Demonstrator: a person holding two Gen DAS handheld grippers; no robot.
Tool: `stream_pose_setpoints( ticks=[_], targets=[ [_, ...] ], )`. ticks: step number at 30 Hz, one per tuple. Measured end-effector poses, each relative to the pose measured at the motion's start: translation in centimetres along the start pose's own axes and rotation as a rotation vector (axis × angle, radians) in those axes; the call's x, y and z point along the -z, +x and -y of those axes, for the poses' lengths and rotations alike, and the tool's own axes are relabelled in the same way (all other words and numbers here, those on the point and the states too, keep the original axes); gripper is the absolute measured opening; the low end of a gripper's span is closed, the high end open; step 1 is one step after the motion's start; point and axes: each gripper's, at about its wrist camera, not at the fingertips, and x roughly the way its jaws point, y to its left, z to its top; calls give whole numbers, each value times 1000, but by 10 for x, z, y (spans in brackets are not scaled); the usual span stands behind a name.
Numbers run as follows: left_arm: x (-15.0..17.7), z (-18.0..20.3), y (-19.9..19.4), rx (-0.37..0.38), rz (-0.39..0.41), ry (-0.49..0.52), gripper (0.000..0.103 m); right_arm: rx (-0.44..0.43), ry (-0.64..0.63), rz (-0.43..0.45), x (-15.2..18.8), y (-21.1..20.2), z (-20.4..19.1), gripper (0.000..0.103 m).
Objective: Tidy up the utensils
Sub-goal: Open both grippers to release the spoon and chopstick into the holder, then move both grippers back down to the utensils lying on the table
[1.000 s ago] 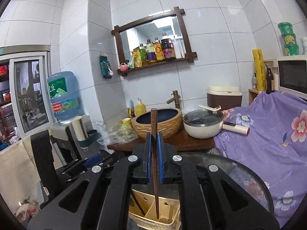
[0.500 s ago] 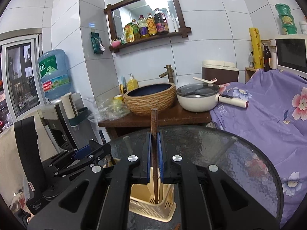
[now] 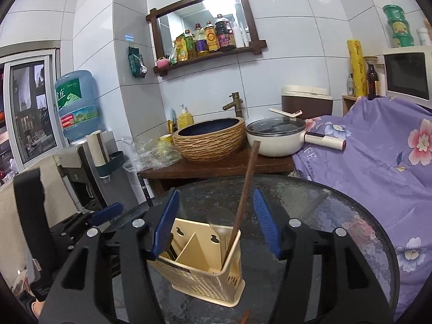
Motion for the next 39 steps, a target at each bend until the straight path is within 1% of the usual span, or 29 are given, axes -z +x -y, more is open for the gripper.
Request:
stream_pose_setpoints(
  ticks=[1,3,4,6,9,12,16,18,22,26,28,33,37,39],
  targets=[
    [1,-1,-4,0,1,-1,70,1,9,-6,2,-3,2,58],
    [4,-5,-15,9,4,-12,79,-6,23,-33,7,-7,5,58],
    [7,-8,-22,15,7,-18,80,-7,25,-50,11,-9,7,59],
    [12,-12,-34,15,12,-27,87,-6,26,-77,22,-13,8,64],
    [21,-19,-48,15,0,-46,93,-4,31,-124,42,-18,10,66],
    [36,-23,-61,25,-23,-51,96,-10,39,-185,64,-19,11,71],
    [59,-27,-71,23,-68,-39,96,6,12,-240,92,-26,7,76],
    [72,-33,-73,31,-106,-55,96,5,10,-269,106,-29,5,76],
    [95,-48,-77,24,-167,-111,96,7,32,-332,130,-31,9,76],
    [111,-59,-85,12,-191,-144,96,24,31,-386,151,-32,9,76],
    [118,-63,-90,13,-204,-150,96,27,29,-398,158,-33,9,76],
    [135,-69,-102,-12,-225,-146,96,38,40,-437,175,-38,8,76],
    [147,-75,-111,-2,-251,-161,95,56,30,-449,181,-43,7,76],
    [153,-75,-115,5,-273,-155,90,66,21,-449,183,-46,6,76]
  ],
)
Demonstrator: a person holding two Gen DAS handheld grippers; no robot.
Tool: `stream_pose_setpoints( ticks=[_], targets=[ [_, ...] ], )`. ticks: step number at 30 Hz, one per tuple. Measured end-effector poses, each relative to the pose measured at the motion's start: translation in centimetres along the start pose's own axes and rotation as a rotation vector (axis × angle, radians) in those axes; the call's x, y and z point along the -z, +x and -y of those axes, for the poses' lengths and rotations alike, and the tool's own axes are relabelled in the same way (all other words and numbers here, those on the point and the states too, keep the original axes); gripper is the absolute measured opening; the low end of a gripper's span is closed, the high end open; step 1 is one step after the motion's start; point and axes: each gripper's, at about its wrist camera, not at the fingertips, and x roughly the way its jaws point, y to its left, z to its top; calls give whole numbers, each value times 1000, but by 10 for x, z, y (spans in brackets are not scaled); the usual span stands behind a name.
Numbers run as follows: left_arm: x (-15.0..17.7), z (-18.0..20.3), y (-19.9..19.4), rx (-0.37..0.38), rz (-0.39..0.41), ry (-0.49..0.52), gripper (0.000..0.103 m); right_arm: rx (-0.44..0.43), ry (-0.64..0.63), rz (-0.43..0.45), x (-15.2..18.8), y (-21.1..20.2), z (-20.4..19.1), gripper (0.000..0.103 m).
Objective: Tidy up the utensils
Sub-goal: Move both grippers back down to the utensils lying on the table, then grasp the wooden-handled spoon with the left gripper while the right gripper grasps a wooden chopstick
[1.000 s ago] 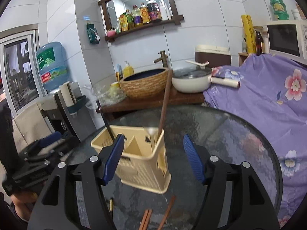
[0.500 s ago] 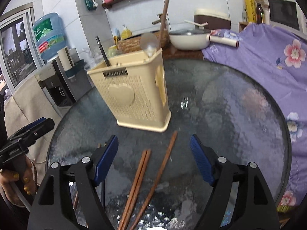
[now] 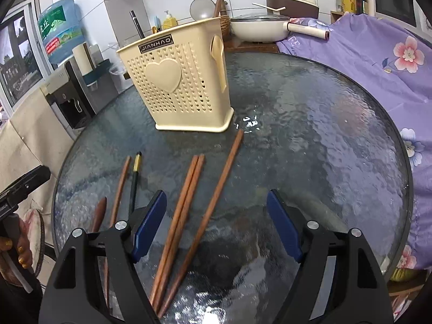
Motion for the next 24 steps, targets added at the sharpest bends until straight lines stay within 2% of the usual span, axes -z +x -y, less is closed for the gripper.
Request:
stream_pose_setpoints(
  ticks=[14,19,24],
  targets=[
    [38,34,18,105,-166,53,58,52,-23,-42,12,9,-6,76],
    [42,48,29,113,-208,79,49,47,-19,-49,11,12,-7,76],
    [47,58,41,84,-239,112,38,49,-52,-44,10,13,-15,76]
  ],
)
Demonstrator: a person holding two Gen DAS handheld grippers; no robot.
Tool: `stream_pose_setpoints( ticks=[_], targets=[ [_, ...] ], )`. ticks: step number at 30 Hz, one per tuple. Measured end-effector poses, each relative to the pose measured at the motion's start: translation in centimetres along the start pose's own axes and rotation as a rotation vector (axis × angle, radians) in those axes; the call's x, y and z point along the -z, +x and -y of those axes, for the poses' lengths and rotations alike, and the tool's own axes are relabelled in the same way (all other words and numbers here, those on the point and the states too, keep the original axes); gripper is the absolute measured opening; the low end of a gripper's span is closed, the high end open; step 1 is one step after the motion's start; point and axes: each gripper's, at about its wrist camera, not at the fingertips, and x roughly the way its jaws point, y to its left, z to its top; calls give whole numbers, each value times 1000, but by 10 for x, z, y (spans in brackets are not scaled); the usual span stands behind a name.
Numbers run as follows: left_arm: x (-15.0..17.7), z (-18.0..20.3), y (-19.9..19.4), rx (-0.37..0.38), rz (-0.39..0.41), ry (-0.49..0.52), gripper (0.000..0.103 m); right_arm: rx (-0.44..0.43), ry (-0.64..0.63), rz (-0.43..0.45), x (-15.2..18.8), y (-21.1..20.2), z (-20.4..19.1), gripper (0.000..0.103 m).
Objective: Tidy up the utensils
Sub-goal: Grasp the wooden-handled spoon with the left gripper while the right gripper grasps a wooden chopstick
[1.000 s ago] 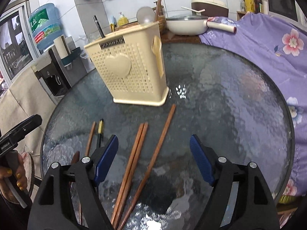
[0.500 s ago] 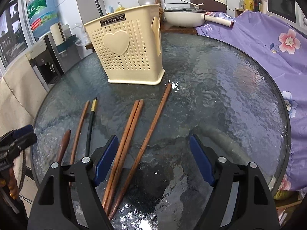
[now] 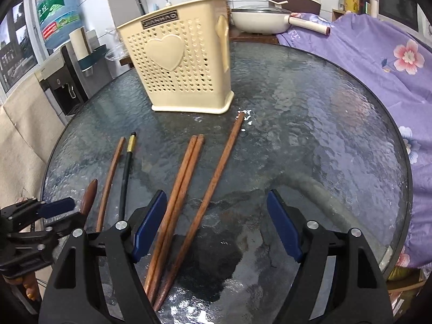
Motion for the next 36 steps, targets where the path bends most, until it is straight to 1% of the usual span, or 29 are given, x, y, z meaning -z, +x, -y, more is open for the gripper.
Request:
stream_pose_setpoints(
  ticks=[1,3,4,6,8,11,13,16,18,21,22,25,31,34,36],
  targets=[
    [0,0,1,-7,6,3,37,12,-9,1,-1,1,-2,75],
    [-2,-1,2,-24,7,6,31,23,-9,1,-3,3,-1,68],
    [-2,-1,3,-28,6,5,31,23,0,-5,-5,5,2,67],
    [-4,-1,4,-31,5,6,30,30,12,-12,-8,9,6,60],
    [-5,0,6,-41,5,12,29,39,14,-27,-14,16,7,59],
    [-10,2,9,-50,2,16,25,51,20,-40,-23,25,9,52],
    [-12,3,11,-54,1,22,24,68,21,-46,-32,32,7,51],
    [-14,6,13,-63,-1,27,21,90,26,-64,-45,45,5,46],
    [-14,9,13,-67,-1,30,19,105,30,-82,-52,55,5,40],
    [-15,10,14,-69,-2,29,18,127,30,-109,-58,67,2,34],
    [-15,11,14,-69,-2,27,18,128,32,-112,-59,69,1,34],
    [-14,14,14,-78,3,34,18,150,29,-109,-62,73,-1,32],
    [-16,17,17,-81,9,31,17,167,24,-108,-67,78,-5,23],
    [-18,19,19,-86,10,36,17,169,25,-105,-70,80,-8,16],
    [-20,19,19,-88,9,37,16,167,19,-103,-71,81,-10,10]
  ],
)
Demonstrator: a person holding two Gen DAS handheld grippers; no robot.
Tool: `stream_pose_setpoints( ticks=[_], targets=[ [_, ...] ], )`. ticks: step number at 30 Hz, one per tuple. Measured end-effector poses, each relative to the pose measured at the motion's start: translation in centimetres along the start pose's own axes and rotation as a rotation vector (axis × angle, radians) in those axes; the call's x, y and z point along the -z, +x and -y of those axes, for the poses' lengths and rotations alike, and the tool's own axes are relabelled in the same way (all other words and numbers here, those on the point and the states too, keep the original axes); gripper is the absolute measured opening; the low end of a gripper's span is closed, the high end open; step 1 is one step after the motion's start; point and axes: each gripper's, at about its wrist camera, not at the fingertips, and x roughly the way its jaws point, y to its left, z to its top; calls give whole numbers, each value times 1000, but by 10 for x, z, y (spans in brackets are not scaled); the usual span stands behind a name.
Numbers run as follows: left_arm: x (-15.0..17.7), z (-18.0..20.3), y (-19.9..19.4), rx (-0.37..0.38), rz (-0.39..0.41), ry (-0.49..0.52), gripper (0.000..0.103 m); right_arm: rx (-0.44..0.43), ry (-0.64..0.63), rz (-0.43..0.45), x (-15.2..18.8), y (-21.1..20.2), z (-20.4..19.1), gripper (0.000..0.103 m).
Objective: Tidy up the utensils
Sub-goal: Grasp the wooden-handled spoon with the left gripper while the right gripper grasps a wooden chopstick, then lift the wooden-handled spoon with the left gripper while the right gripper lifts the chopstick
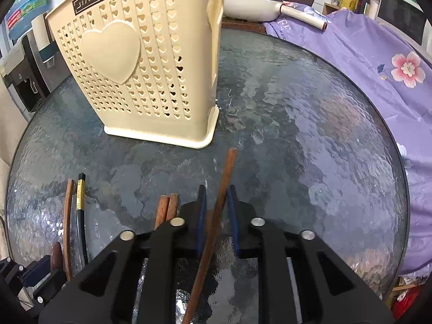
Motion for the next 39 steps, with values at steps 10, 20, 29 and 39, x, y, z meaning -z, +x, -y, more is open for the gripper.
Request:
stream_pose_setpoints(
  ticks=[10,20,29,39],
  targets=[
    [-8,-3,4,4,2,-11,15,-43,31,21,1,-1,5,8],
    [-23,-19,-14,45,60,-56,15,-140,106,114,-1,-27,28,7],
    [-38,-36,-35,91,119,-107,15,-309,158,222,-2,-72,45,7],
    [-45,-44,-55,126,169,-119,15,-430,150,312,-2,-114,52,7]
  ],
)
